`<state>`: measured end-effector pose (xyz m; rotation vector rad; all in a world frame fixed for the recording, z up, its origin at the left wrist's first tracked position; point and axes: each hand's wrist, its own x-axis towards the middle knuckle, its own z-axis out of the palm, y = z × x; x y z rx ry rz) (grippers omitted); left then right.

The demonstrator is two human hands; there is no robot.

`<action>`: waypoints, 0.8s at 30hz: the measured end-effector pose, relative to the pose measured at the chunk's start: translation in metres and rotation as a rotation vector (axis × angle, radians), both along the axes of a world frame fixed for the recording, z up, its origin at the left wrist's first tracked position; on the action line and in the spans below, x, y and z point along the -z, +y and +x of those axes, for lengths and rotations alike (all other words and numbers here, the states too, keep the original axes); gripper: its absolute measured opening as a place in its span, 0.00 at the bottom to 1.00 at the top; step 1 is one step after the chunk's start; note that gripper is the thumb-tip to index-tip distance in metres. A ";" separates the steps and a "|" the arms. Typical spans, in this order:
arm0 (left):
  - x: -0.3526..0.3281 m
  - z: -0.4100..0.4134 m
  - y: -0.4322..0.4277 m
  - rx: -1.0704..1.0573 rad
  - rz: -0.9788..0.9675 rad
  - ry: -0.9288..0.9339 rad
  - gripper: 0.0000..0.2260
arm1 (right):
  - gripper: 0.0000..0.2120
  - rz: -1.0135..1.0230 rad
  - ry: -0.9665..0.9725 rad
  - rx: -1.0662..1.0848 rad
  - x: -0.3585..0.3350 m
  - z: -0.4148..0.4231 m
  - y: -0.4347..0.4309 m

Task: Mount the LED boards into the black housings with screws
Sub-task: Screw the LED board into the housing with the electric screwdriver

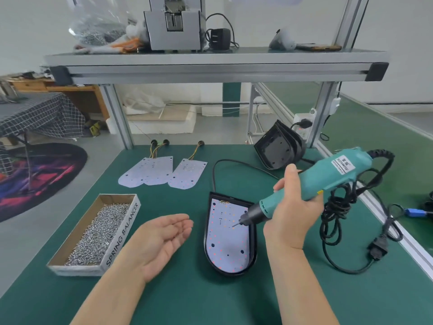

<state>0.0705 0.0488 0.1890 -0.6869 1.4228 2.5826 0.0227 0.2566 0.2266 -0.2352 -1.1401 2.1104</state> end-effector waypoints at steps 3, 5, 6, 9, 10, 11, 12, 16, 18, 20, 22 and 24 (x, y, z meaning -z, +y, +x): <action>-0.007 0.017 0.007 0.045 0.069 0.057 0.08 | 0.09 -0.049 -0.011 -0.010 -0.008 0.013 -0.005; -0.011 0.023 0.014 0.093 0.117 0.072 0.05 | 0.11 -0.077 -0.006 -0.035 -0.014 0.020 -0.010; -0.013 0.025 0.018 0.121 0.124 0.065 0.05 | 0.12 -0.091 -0.001 -0.048 -0.017 0.024 -0.012; -0.016 0.031 0.031 0.178 0.125 0.024 0.06 | 0.13 -0.116 0.018 -0.072 -0.024 0.034 -0.015; -0.015 0.033 0.034 0.179 0.140 0.005 0.07 | 0.13 -0.117 0.025 -0.077 -0.026 0.037 -0.016; -0.014 0.034 0.038 0.172 0.164 -0.015 0.07 | 0.14 -0.116 0.033 -0.082 -0.027 0.040 -0.015; -0.012 0.035 0.041 0.166 0.185 -0.034 0.07 | 0.14 -0.112 0.041 -0.083 -0.028 0.042 -0.015; -0.009 0.039 0.050 0.149 0.294 -0.113 0.08 | 0.10 -0.109 0.036 -0.070 -0.025 0.046 -0.013; -0.008 0.039 0.055 0.129 0.361 -0.152 0.10 | 0.11 -0.117 0.028 -0.068 -0.024 0.047 -0.014; -0.009 0.039 0.058 0.115 0.432 -0.185 0.10 | 0.11 -0.102 0.029 -0.066 -0.024 0.048 -0.015; -0.009 0.039 0.061 0.105 0.501 -0.208 0.10 | 0.11 -0.088 0.030 -0.055 -0.024 0.049 -0.015; -0.010 0.040 0.061 0.109 0.553 -0.220 0.11 | 0.11 -0.069 0.024 -0.045 -0.022 0.048 -0.015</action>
